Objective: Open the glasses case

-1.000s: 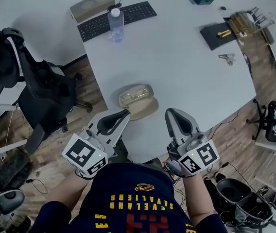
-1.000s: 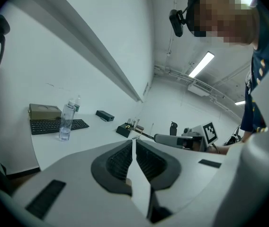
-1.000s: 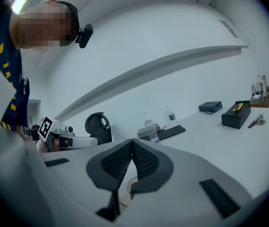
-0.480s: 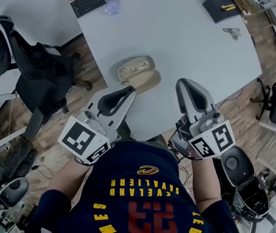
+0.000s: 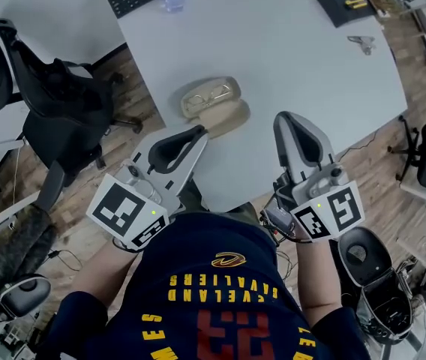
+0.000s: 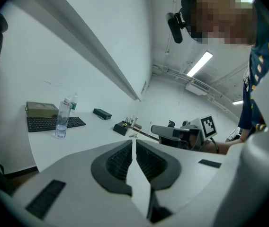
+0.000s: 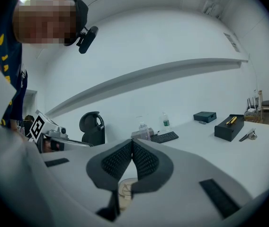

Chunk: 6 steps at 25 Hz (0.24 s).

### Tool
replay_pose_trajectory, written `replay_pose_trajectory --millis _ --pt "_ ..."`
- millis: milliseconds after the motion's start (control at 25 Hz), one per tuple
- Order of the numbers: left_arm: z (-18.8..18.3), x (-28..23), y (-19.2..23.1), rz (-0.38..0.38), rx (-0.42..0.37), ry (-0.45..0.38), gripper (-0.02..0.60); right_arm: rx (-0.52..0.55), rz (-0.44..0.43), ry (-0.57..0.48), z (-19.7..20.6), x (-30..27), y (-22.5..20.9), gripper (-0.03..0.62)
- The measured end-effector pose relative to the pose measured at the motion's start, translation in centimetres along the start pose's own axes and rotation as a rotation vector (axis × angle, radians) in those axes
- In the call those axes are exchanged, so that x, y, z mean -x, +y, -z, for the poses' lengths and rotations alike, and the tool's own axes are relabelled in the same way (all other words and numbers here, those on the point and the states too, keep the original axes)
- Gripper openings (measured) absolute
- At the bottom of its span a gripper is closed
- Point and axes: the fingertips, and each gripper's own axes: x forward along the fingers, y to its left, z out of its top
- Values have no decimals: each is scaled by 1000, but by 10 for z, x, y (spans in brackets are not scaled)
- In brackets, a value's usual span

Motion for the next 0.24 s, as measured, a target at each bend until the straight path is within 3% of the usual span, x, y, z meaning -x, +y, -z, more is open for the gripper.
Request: replay_pose_trajectory --millis 240 --pt "0 0 0 5 3 9 35 -14 7 18 7 1 2 17"
